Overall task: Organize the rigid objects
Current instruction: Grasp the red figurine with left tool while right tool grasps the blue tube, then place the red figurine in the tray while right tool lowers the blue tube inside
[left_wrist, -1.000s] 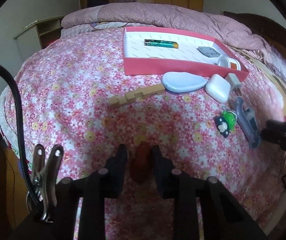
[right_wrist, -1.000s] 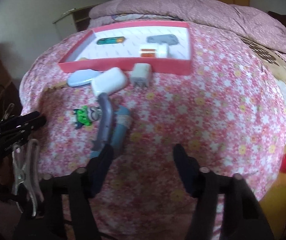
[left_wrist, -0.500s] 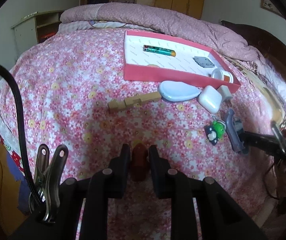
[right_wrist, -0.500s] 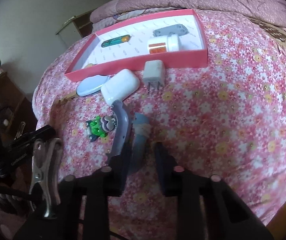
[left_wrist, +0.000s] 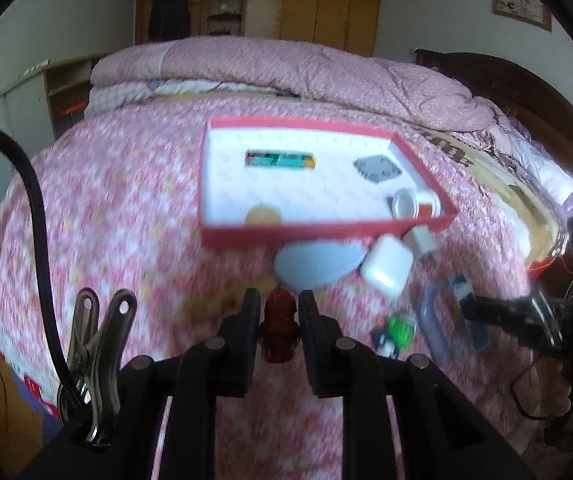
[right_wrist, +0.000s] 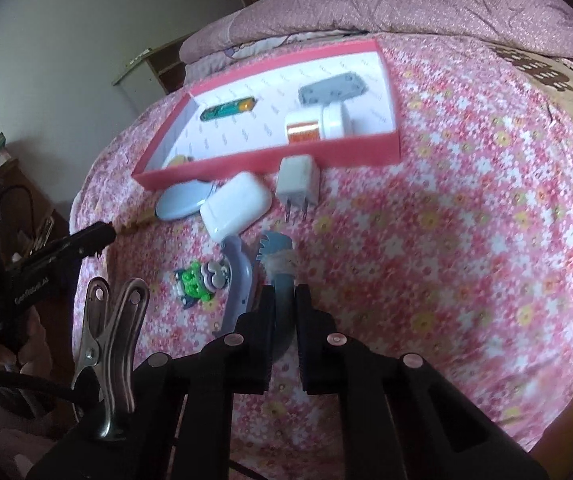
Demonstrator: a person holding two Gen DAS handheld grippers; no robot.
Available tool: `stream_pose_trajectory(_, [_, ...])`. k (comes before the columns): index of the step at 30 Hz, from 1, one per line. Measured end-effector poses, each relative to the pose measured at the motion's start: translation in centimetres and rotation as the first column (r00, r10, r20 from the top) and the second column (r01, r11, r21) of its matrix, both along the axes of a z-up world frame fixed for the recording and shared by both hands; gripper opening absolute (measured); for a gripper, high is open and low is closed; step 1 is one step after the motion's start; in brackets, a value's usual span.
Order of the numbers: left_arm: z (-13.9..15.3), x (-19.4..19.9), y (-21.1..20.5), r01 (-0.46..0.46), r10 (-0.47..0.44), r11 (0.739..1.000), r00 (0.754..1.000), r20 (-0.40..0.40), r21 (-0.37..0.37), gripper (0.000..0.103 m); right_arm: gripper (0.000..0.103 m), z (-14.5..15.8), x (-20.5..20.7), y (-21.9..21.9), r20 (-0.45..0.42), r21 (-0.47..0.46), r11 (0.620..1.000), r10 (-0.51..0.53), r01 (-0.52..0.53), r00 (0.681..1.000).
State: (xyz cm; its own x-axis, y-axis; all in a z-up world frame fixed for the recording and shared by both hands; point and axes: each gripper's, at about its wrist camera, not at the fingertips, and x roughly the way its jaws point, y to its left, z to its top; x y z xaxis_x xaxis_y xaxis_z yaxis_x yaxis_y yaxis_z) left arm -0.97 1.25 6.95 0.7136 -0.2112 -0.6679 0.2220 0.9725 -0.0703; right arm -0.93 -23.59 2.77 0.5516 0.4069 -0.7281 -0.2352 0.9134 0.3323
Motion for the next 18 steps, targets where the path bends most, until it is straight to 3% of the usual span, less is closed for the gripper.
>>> stream_pose_trajectory(11, [2.9,4.9,-1.8,0.004,-0.003,1.000,0.998,0.065,-0.011,0.021,0.011,1.5,0.7,-0.6,0.045,-0.042,0.999,0.002,0.000,0.999])
stream_pose_trajectory(18, [2.2,8.1,-2.0,-0.025,0.025,1.000,0.999,0.043,-0.004,0.021,0.011,2.7,1.8,-0.9,0.081,-0.081,0.997,-0.005,0.011,0.997])
